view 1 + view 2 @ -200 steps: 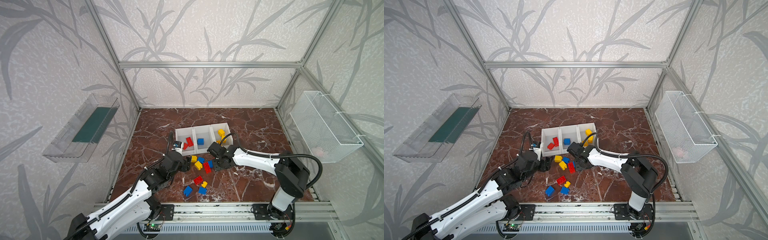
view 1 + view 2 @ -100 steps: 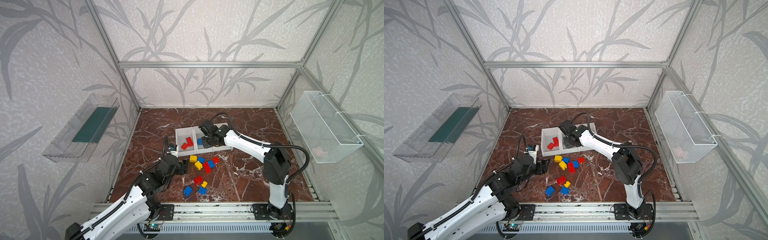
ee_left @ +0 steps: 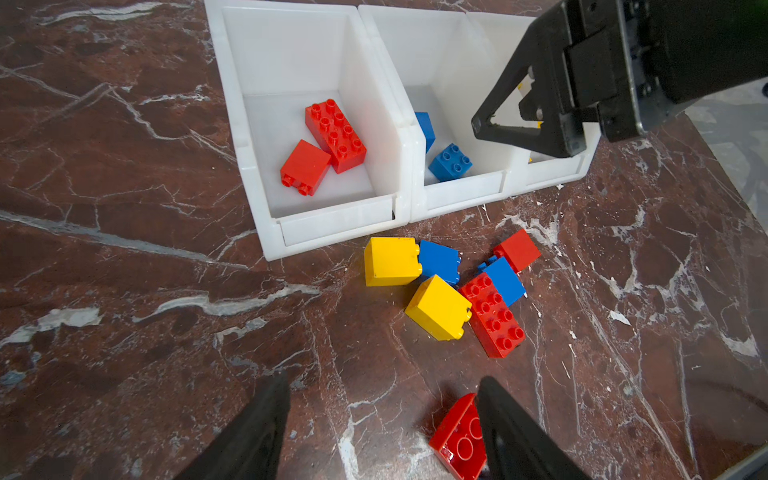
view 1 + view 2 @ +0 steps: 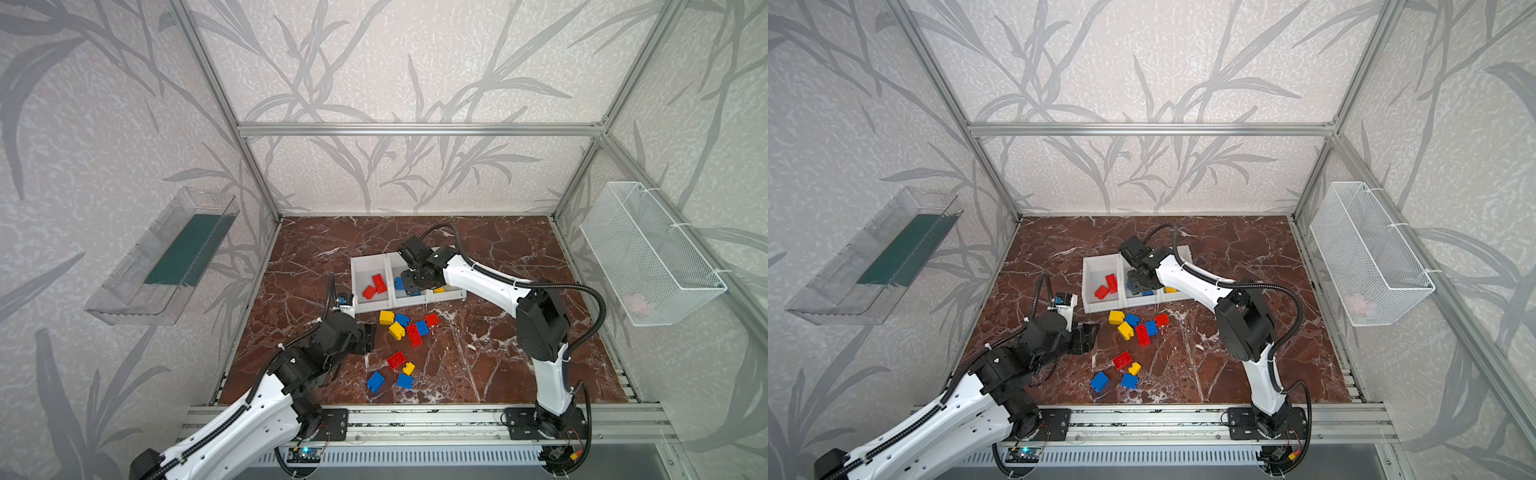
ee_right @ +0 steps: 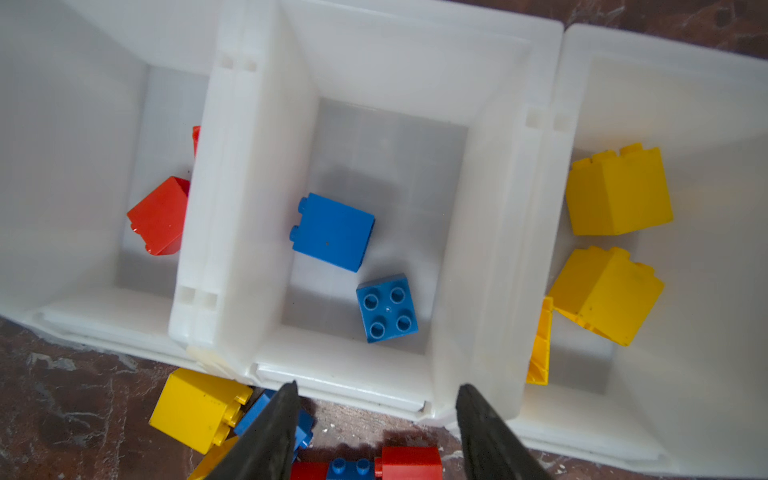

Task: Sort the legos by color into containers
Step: 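Carry the blue brick into the middle compartment and release, then draw the right gripper back while the left gripper lowers onto a blue brick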

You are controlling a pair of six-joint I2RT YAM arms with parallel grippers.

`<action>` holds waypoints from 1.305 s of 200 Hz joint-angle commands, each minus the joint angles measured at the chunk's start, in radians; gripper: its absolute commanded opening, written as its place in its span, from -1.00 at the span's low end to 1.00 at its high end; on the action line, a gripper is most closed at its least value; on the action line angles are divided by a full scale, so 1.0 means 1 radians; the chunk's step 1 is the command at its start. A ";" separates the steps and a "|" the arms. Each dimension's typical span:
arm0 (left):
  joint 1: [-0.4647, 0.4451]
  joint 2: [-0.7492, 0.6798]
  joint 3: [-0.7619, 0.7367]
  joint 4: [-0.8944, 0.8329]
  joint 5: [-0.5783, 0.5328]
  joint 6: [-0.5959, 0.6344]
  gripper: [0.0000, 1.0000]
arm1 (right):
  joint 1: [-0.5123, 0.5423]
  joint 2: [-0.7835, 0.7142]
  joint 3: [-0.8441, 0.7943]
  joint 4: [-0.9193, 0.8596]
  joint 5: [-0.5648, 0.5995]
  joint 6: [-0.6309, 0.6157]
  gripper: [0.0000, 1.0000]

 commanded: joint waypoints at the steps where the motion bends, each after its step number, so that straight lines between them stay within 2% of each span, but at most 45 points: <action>1: 0.002 -0.009 -0.026 -0.018 0.039 -0.009 0.47 | 0.000 -0.082 -0.012 -0.023 -0.002 -0.010 0.25; 34: -0.003 0.008 -0.023 -0.073 0.087 -0.015 0.48 | 0.000 -0.223 -0.187 0.052 -0.029 0.026 0.27; 64: -0.048 0.026 -0.021 -0.093 0.075 -0.034 0.47 | 0.000 -0.365 -0.383 0.114 -0.038 0.073 0.28; 92: -0.125 0.086 -0.006 -0.121 0.077 -0.051 0.47 | 0.000 -0.485 -0.538 0.127 -0.044 0.110 0.29; 121: -0.226 0.149 0.025 -0.213 0.027 -0.106 0.48 | 0.000 -0.621 -0.683 0.140 -0.020 0.164 0.30; 152: -0.279 0.165 -0.015 -0.208 0.079 -0.164 0.48 | 0.000 -0.754 -0.831 0.159 -0.029 0.252 0.30; 192: -0.323 0.142 -0.043 -0.184 0.106 -0.168 0.48 | -0.002 -0.915 -0.965 0.139 0.045 0.325 0.31; 261: -0.331 0.193 -0.072 -0.136 0.143 -0.168 0.44 | -0.002 -1.076 -1.098 0.124 0.055 0.439 0.31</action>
